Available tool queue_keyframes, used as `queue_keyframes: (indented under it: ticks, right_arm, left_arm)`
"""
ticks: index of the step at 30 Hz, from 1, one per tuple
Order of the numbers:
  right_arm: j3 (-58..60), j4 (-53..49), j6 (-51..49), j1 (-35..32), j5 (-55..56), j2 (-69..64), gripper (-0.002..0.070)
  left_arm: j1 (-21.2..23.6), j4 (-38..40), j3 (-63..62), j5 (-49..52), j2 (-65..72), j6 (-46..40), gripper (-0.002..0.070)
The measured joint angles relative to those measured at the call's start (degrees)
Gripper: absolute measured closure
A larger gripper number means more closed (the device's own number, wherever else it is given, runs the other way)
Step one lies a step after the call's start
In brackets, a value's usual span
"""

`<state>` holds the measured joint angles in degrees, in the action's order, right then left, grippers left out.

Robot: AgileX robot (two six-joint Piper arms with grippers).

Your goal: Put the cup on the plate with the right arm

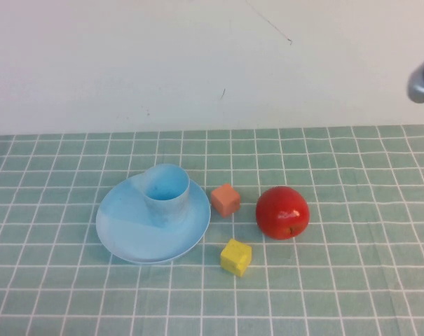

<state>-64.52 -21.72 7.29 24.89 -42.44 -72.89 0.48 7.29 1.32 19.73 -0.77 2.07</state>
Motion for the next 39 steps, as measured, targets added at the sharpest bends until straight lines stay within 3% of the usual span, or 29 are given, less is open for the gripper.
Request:
queue_keyframes:
  ticks: [10, 20, 25, 39]
  right_arm:
    - [24.5, -0.6, -6.7, -1.0, 21.5, 24.7, 0.0678]
    - [43.8, -1.1, -9.4, -1.0, 41.6, 39.2, 0.0678]
    - [46.5, -1.8, -9.9, -1.0, 46.9, 40.3, 0.0678]
    - [46.9, -2.0, -11.3, -1.0, 47.9, 40.3, 0.0678]
  left_arm:
    - [0.0, 0.0, 0.0, 0.0, 0.0, 0.0, 0.0678]
    - [0.0, 0.0, 0.0, 0.0, 0.0, 0.1, 0.0678]
    - [0.0, 0.0, 0.0, 0.0, 0.0, 0.1, 0.0678]
    - [0.0, 0.0, 0.0, 0.0, 0.0, 0.1, 0.0678]
